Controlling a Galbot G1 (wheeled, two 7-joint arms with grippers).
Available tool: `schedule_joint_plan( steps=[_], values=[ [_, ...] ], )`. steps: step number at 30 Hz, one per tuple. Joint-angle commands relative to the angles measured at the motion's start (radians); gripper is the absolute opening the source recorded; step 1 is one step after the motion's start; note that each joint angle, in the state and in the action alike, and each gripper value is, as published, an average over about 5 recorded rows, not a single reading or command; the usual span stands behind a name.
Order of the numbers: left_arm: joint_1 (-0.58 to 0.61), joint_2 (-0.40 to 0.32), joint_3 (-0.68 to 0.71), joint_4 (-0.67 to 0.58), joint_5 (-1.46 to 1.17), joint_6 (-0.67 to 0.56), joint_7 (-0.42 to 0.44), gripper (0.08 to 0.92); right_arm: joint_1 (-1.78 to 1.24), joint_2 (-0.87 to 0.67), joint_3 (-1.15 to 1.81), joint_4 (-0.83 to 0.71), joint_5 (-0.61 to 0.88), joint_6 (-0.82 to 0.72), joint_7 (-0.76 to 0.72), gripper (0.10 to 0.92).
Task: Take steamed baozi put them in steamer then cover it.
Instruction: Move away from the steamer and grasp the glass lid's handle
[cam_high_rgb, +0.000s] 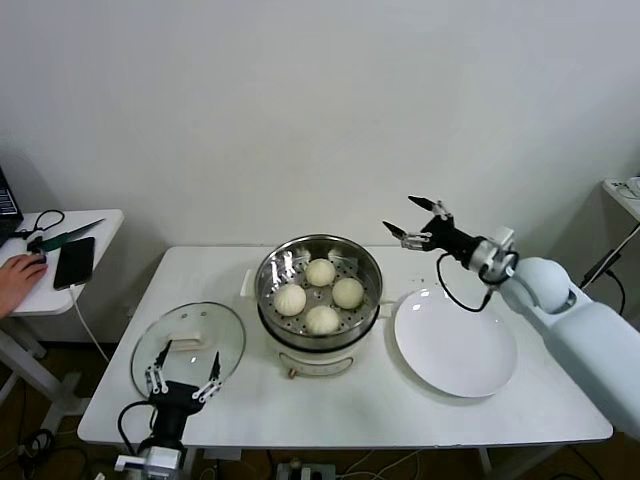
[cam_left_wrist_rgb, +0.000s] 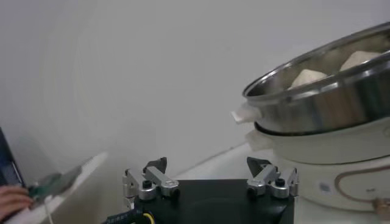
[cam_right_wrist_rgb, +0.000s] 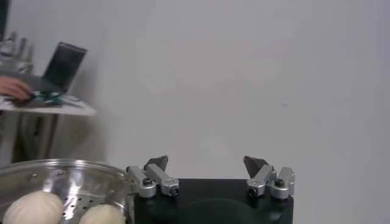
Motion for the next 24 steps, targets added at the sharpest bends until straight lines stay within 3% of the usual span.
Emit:
schedule_joint_plan(
  steps=[1, 6, 10, 24],
  values=[
    [-0.020, 0.018, -0.028, -0.001, 0.540, 0.038, 0.004, 0.823, -0.519, 0.143, 0.507, 0.139, -0.107, -0.022, 0.098, 0.823],
    [-0.035, 0.057, -0.031, 0.013, 0.963, 0.074, 0.026, 0.823, -0.649, 0.187, 0.591, 0.184, -0.112, -0.052, 0.094, 0.823],
    [-0.073, 0.086, -0.010, 0.060, 1.134, 0.099, 0.029, 0.823, -0.723, 0.217, 0.628, 0.210, -0.119, -0.056, 0.087, 0.823],
    [-0.238, 0.072, 0.012, 0.294, 1.247, 0.095, 0.014, 0.823, -0.792, 0.296, 0.651, 0.162, -0.220, -0.074, 0.074, 0.823]
  ],
)
